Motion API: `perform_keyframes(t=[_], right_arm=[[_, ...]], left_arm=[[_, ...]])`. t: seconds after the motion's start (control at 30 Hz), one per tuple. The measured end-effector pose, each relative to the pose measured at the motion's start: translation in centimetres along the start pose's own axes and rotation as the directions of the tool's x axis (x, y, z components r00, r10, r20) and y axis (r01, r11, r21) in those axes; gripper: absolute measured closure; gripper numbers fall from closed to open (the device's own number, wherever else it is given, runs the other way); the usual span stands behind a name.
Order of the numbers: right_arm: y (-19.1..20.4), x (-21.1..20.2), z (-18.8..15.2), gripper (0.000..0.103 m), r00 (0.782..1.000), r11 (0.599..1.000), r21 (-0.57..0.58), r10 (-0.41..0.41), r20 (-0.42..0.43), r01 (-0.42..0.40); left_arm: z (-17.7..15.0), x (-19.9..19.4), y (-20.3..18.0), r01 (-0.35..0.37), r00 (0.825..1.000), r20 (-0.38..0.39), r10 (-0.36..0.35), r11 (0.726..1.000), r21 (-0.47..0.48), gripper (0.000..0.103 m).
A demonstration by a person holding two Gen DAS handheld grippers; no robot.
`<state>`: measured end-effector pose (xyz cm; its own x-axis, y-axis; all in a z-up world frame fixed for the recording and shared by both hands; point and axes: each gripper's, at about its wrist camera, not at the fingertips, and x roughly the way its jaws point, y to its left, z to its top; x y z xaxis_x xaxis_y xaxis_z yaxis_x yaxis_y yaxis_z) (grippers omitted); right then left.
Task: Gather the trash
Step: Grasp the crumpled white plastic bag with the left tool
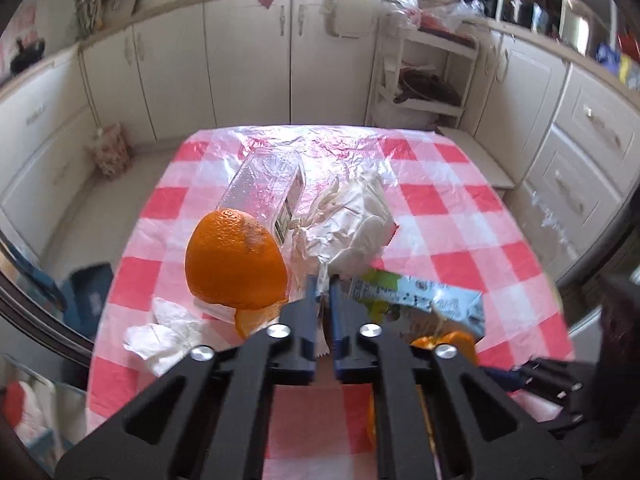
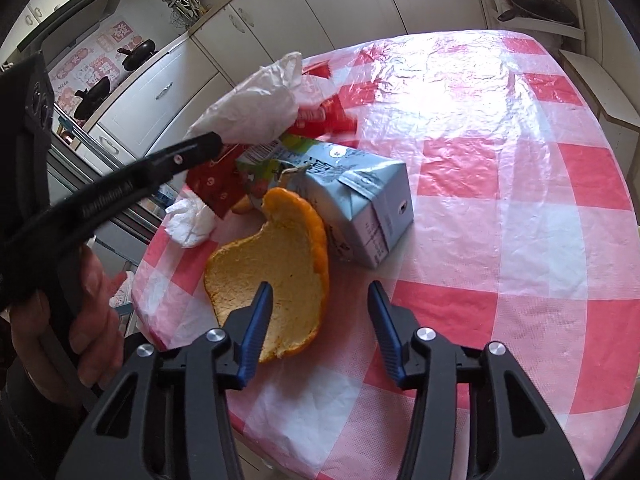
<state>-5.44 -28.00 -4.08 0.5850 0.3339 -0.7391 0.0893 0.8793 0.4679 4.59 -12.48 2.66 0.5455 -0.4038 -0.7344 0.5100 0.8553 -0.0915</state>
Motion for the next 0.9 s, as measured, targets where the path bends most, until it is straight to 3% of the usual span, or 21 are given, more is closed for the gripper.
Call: perform_keyframes(t=[0.23, 0.33, 0.53, 0.67, 0.77, 0.8, 0.9], right_arm=[[-0.1, -0.2, 0.0, 0.070, 1.000, 1.000, 0.006, 0.015, -0.005, -0.015], [-0.2, -0.2, -0.1, 0.076, 1.000, 1.000, 0.009, 0.023, -0.009, -0.023], [-0.5, -0.4, -0.4, 0.078, 1.000, 1.000, 0.012, 0.006, -0.026, -0.006], [-0.7, -1.4, -0.6, 0.076, 1.000, 1.000, 0.017, -0.010, -0.010, 0.010], [0.7, -3.2, -0.6, 0.065, 0.995, 0.995, -0.063, -0.077, 0.068, 0.081], [1.4, -3.6, -0.6, 0.062, 0.993, 0.992, -0.089, -0.080, 0.092, 0.088], [2.8, -3.5, -0.8, 0.057, 0.994, 0.989, -0.140, -0.034, 0.103, 0.049]], left_arm=[[0.1, -3.0, 4.0, 0.150, 0.989, 0.038, -0.145, 0.968, -0.202, 0.101], [-0.2, -4.5, 5.0, 0.197, 0.980, 0.053, -0.190, 0.949, -0.246, 0.101], [-1.0, -7.7, 6.7, 0.290, 0.957, 0.088, -0.276, 0.906, -0.307, 0.101], [-3.5, -7.5, 8.6, 0.257, 0.965, 0.049, -0.257, 0.893, -0.370, 0.101], [-5.8, -5.5, 10.0, 0.221, 0.967, -0.025, -0.254, 0.881, -0.418, 0.100], [-6.5, -4.8, 10.1, 0.211, 0.966, -0.048, -0.253, 0.883, -0.419, 0.094], [-7.4, -3.3, 10.1, 0.160, 0.975, -0.081, -0.205, 0.909, -0.384, 0.060]])
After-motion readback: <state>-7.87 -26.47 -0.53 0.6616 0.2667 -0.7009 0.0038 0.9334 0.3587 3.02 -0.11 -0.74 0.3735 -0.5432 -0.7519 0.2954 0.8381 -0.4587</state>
